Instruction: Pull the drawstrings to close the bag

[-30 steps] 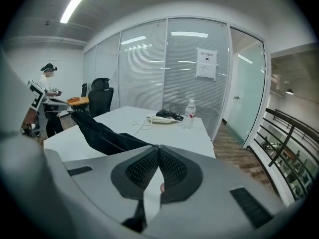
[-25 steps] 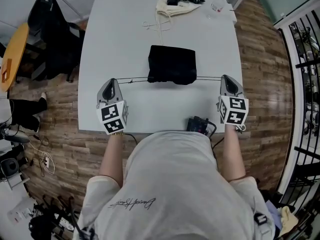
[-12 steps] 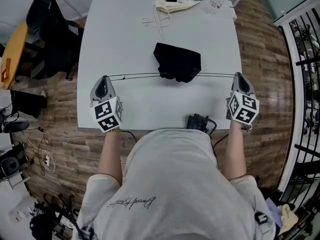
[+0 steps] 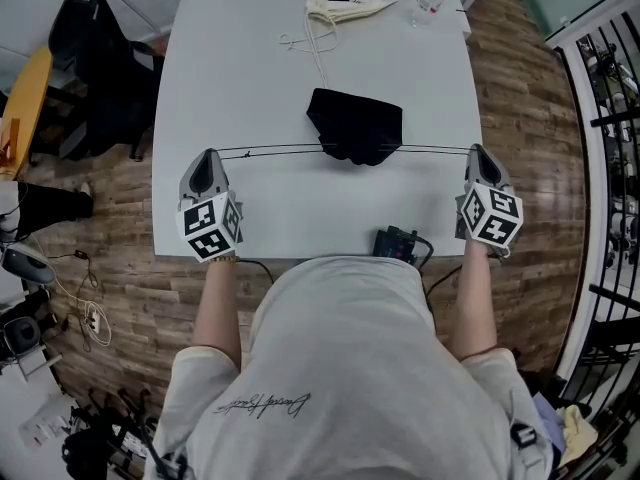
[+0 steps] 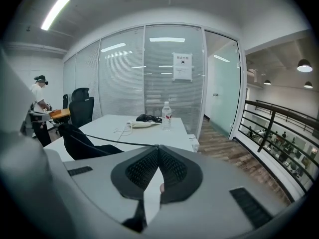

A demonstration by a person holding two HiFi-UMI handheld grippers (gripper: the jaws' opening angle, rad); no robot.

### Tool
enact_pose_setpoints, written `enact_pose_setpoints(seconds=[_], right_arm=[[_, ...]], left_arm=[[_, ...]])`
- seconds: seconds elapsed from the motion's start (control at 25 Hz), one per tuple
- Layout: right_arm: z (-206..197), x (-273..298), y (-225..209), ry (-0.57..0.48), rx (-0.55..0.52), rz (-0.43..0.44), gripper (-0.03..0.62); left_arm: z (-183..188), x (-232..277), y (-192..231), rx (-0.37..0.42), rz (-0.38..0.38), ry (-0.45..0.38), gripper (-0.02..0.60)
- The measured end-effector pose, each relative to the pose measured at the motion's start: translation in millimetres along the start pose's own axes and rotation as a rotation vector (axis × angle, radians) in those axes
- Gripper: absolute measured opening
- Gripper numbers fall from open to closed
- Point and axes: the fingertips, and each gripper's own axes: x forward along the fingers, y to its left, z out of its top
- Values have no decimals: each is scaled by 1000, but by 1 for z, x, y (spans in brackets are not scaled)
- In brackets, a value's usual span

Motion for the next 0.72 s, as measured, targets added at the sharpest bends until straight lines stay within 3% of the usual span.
enact_pose_setpoints(seconds=[0.44, 0.72], right_arm=[[-13, 0, 7, 40, 62, 67, 25], [-9, -5, 31, 38, 123, 186, 25]], left_arm=[[-5, -5, -12, -30, -43, 29, 11], [-2, -11, -26, -49, -102, 29, 11]])
